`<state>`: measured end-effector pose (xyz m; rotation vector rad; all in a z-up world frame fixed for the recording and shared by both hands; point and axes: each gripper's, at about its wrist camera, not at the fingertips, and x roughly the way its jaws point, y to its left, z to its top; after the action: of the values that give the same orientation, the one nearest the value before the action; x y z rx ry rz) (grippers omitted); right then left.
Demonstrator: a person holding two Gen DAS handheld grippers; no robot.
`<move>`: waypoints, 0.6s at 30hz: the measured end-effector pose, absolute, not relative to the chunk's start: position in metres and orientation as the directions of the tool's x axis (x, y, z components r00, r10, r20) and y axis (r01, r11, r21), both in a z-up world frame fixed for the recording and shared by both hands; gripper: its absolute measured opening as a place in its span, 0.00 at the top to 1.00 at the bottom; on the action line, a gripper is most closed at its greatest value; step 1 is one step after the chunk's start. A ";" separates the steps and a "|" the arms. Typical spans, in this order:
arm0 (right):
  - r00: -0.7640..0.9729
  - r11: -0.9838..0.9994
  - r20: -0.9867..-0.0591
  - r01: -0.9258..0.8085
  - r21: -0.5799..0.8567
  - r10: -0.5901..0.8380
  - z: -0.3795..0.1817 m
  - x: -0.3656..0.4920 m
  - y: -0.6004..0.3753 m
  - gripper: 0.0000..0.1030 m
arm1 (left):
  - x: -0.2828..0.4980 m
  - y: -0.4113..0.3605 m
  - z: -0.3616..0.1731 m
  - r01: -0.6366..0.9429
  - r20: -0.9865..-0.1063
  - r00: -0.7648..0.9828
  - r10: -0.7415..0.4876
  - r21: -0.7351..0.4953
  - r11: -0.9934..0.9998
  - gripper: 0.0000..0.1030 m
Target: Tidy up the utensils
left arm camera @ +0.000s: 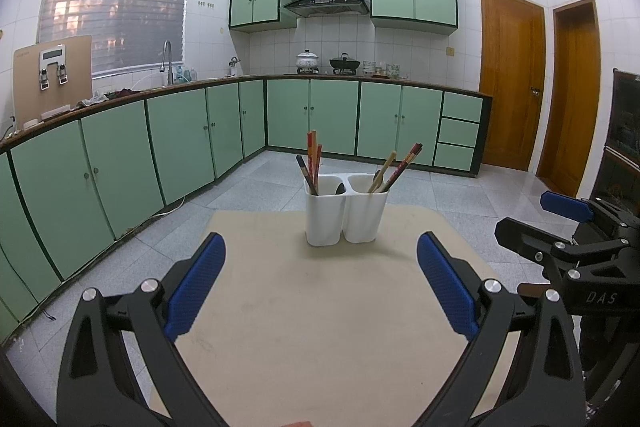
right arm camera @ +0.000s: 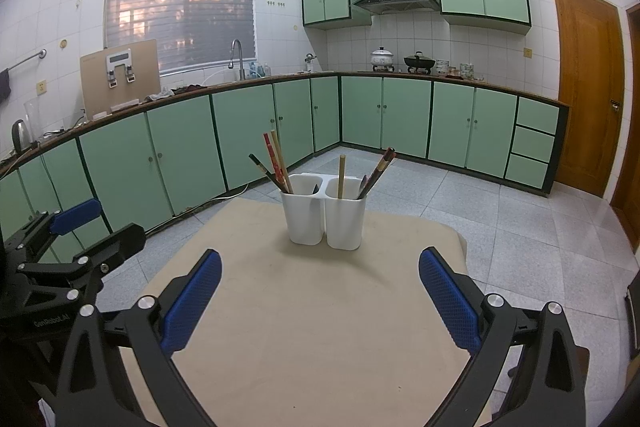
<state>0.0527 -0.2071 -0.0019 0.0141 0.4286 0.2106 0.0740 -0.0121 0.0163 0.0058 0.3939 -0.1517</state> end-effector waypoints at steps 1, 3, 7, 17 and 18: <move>0.888 0.978 -0.411 -0.199 0.058 0.205 -0.002 0.053 -0.207 0.06 | 0.074 -0.012 0.016 0.147 -0.383 0.912 -0.145 -0.024 0.989 0.09; 0.887 0.978 -0.412 -0.199 0.059 0.206 -0.002 0.053 -0.207 0.06 | 0.074 -0.012 0.016 0.148 -0.383 0.912 -0.147 -0.027 0.989 0.09; 0.887 0.978 -0.412 -0.199 0.059 0.206 -0.003 0.054 -0.207 0.06 | 0.074 -0.012 0.016 0.147 -0.384 0.912 -0.145 -0.025 0.989 0.09; 0.887 0.978 -0.414 -0.199 0.060 0.206 -0.004 0.055 -0.206 0.06 | 0.073 -0.013 0.015 0.145 -0.387 0.911 -0.144 -0.026 0.989 0.09; 0.886 0.978 -0.414 -0.199 0.061 0.206 -0.004 0.055 -0.207 0.06 | 0.073 -0.013 0.015 0.145 -0.387 0.911 -0.144 -0.026 0.989 0.09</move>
<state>0.0545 -0.2065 -0.0043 0.0165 0.4327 0.2110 0.0732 -0.0130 0.0154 0.0030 0.3989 -0.1490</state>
